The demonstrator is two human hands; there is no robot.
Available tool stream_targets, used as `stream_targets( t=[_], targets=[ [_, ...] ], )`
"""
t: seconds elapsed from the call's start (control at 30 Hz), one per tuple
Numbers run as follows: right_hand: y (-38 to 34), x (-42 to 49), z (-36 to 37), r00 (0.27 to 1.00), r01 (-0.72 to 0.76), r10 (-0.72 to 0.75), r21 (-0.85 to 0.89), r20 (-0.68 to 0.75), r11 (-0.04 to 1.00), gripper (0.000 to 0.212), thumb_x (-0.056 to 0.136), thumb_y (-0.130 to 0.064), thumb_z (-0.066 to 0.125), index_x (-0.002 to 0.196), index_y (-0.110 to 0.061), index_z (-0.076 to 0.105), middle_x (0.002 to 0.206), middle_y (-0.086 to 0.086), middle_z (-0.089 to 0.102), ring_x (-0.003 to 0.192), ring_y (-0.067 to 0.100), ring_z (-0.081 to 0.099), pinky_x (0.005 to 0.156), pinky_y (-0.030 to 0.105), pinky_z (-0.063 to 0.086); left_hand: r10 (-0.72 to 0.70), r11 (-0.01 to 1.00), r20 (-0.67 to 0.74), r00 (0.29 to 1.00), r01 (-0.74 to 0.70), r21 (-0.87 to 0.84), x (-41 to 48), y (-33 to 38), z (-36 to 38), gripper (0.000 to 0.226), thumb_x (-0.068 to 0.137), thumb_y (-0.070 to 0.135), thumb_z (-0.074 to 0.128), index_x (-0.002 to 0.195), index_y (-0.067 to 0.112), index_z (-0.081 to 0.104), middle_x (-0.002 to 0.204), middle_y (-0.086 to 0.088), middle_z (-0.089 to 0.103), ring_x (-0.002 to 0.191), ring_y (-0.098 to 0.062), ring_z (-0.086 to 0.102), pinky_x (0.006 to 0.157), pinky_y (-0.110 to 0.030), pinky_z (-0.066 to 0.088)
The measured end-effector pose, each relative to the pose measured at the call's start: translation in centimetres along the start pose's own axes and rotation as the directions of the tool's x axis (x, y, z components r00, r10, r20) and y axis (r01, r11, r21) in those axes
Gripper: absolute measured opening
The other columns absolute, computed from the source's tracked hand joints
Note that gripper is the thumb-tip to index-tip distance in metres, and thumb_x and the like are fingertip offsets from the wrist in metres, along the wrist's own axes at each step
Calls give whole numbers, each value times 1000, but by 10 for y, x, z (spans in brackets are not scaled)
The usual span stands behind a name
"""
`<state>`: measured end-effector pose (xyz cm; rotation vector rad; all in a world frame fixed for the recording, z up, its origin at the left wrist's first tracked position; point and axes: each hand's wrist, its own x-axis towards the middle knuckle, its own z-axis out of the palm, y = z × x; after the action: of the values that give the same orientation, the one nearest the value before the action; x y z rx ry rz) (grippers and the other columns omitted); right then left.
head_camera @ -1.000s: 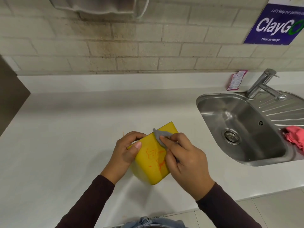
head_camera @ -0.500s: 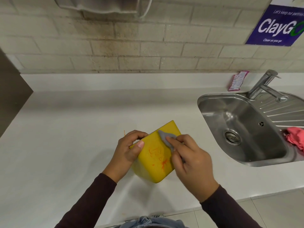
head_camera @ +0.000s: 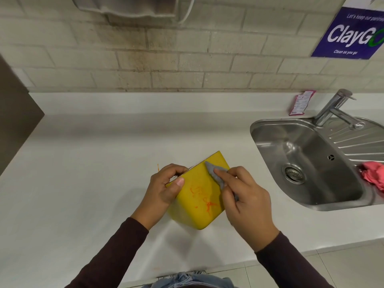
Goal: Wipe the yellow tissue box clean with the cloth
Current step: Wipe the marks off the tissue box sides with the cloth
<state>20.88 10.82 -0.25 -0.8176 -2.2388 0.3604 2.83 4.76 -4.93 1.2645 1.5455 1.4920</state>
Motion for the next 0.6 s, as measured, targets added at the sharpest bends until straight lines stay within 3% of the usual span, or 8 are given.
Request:
stream_targets(
  t=[0.13,0.33,0.5,0.6],
  targets=[
    [-15,6,11,1000,1,-1,2,-4,1000,37,83,-16,42,108,-14,69,89,2,62,56,13,53,45,26,45,-13,1000,-8,1000,13,10,1,-1,1,39,73,54,41,91,26,61,92,4,61,89,-11,57,77,-19,45],
    [-19,-10,8,985,145,-146,21,88,989,37,81,-11,45,108,-15,69,90,2,64,60,12,54,47,21,41,-7,1000,-17,1000,7,-9,0,-1,1,40,74,52,43,91,22,63,92,3,63,91,-10,59,80,-18,45],
    [-6,-1,1,999,24,-24,11,33,1000,36,82,-14,42,105,-13,70,89,2,62,54,12,50,45,24,45,-28,999,-5,1000,28,34,-1,0,1,37,74,55,40,92,31,60,93,6,61,90,-9,58,77,-18,46],
    [-22,3,11,998,41,-42,17,40,999,39,80,-15,42,108,-15,69,90,1,63,58,14,54,45,23,44,-30,999,-13,999,30,27,-1,0,1,42,75,55,40,92,24,62,93,3,62,90,-12,58,80,-25,45]
  ],
)
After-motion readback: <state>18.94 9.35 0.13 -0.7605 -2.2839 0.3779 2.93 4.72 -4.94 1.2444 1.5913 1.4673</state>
